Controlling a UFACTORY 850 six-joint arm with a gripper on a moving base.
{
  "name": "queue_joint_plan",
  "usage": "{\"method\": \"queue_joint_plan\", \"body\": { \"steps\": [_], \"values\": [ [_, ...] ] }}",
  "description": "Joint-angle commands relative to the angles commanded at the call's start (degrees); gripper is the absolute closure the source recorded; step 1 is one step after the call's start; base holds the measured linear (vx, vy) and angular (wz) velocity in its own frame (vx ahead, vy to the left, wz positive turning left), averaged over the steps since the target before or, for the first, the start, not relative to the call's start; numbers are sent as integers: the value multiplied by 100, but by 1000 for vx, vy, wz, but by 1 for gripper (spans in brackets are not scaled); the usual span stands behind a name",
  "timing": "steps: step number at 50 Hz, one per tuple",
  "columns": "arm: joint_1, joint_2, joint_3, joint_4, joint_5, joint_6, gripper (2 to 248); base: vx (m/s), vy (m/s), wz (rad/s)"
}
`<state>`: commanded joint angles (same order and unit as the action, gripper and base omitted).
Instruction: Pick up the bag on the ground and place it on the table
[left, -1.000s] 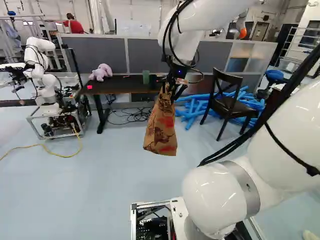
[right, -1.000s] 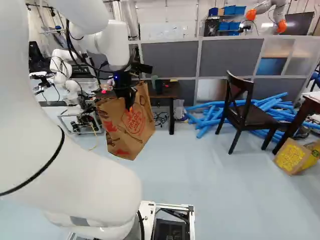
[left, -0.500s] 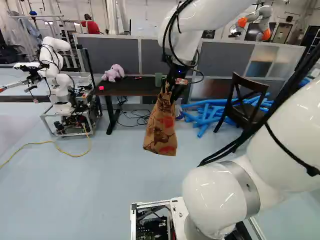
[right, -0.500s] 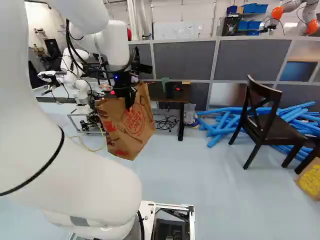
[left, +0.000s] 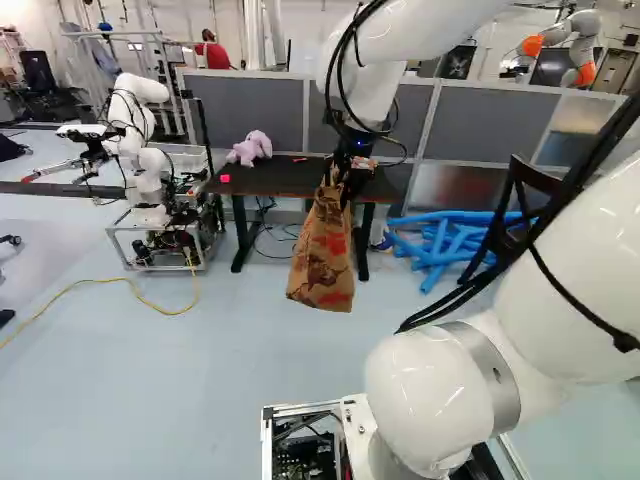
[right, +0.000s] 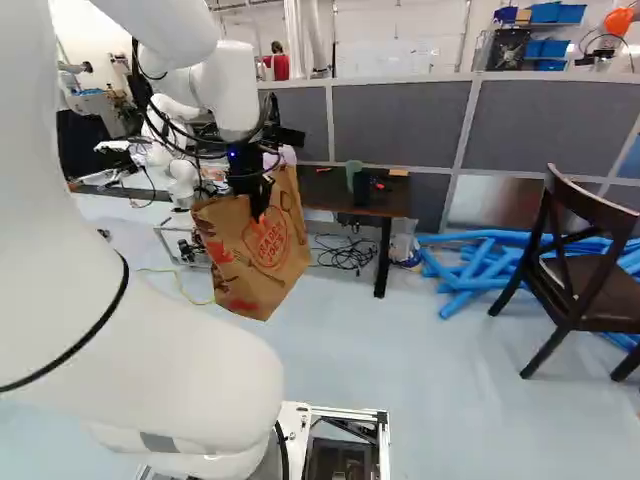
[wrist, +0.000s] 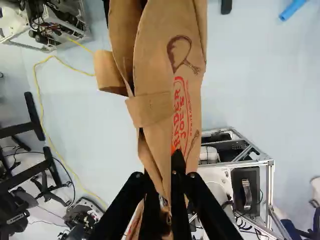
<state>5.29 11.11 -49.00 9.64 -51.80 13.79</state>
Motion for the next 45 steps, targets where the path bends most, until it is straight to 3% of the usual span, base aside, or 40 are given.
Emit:
{"method": "queue_joint_plan", "body": {
  "steps": [33,45],
  "values": [
    [0,0,0,0,0,0,225,211,45,189],
    [0,0,0,0,0,0,225,215,7,19]
  ]
}}
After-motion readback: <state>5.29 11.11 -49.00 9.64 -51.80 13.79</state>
